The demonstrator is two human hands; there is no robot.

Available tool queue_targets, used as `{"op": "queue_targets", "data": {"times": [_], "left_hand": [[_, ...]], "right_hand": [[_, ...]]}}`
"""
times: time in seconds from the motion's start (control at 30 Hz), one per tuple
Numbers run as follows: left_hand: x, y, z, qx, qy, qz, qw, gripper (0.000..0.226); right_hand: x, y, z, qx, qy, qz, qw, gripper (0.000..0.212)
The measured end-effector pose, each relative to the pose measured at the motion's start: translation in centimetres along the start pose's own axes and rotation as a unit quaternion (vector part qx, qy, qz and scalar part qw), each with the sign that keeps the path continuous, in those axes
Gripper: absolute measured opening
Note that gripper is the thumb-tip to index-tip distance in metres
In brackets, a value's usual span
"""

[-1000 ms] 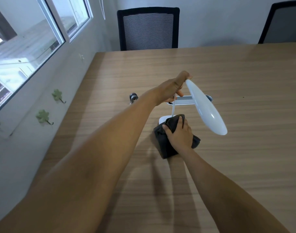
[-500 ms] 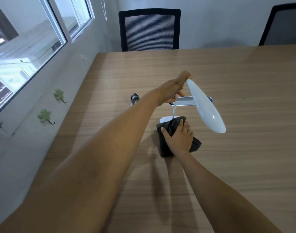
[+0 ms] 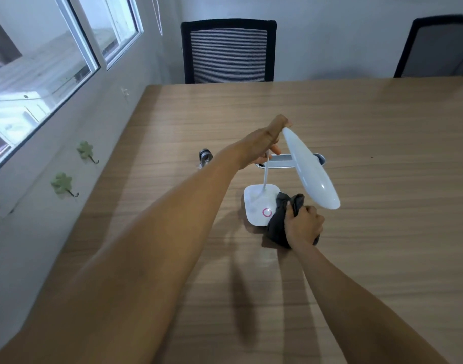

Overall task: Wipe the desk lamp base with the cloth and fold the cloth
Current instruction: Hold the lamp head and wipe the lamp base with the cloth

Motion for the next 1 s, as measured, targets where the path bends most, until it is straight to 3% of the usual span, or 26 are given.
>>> {"op": "queue_targets", "data": {"times": [0.1,0.2,0.27,0.37,0.43,0.53,0.63,0.8,0.93,1.0], "left_hand": [[0.1,0.0,0.0,0.012,0.001,0.002,1.0,0.062],[0.0,0.1,0.2,0.016,0.004,0.002,1.0,0.063],[0.1,0.1,0.2,0.012,0.004,0.001,1.0,0.064],[0.2,0.2,0.2,0.009,0.001,-0.004,1.0,0.063],[0.2,0.2,0.2,0.006,0.0,-0.005,1.0,0.062],[0.3,0.0,0.3,0.02,-0.003,0.001,1.0,0.061],[0.2,-0.1,0.1,0.025,-0.008,0.003,1.0,0.068],[-0.1,0.0,0.0,0.026,0.009,0.012,1.0,0.06],[-0.6,-0.3,0.4,0.033,0.009,0.012,0.999,0.063],[-0.6,-0.4,0.6,0.038,0.007,0.012,0.999,0.061]], "right_hand": [[-0.2,1.5,1.2,0.011,-0.038,0.024,0.999,0.043],[-0.5,2.9,-0.5,0.209,-0.014,0.076,0.975,0.032],[0.1,2.4,-3.2,0.298,0.03,-0.029,0.954,0.032],[1.4,-0.9,-5.4,0.17,0.118,-0.235,0.95,0.048],[2.6,-2.7,-4.2,0.093,0.151,-0.278,0.944,0.058],[1.4,-1.5,-2.8,0.106,0.189,-0.263,0.94,0.048],[0.4,-0.1,-1.4,0.092,0.211,-0.256,0.939,0.056],[1.5,1.1,-1.5,0.101,0.12,-0.209,0.965,0.049],[-0.5,0.1,-5.5,0.108,0.191,-0.274,0.937,0.048],[-0.9,0.0,-5.2,0.091,0.211,-0.279,0.932,0.058]]}}
Point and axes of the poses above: each hand's wrist, its own x-axis towards the middle knuckle, its own y-axis out of the back of the hand, z = x × y, the point moved 4 cm from there along x, towards the middle knuckle, and after that the axes turned 7 degrees about -z, right-handed, at the moved point
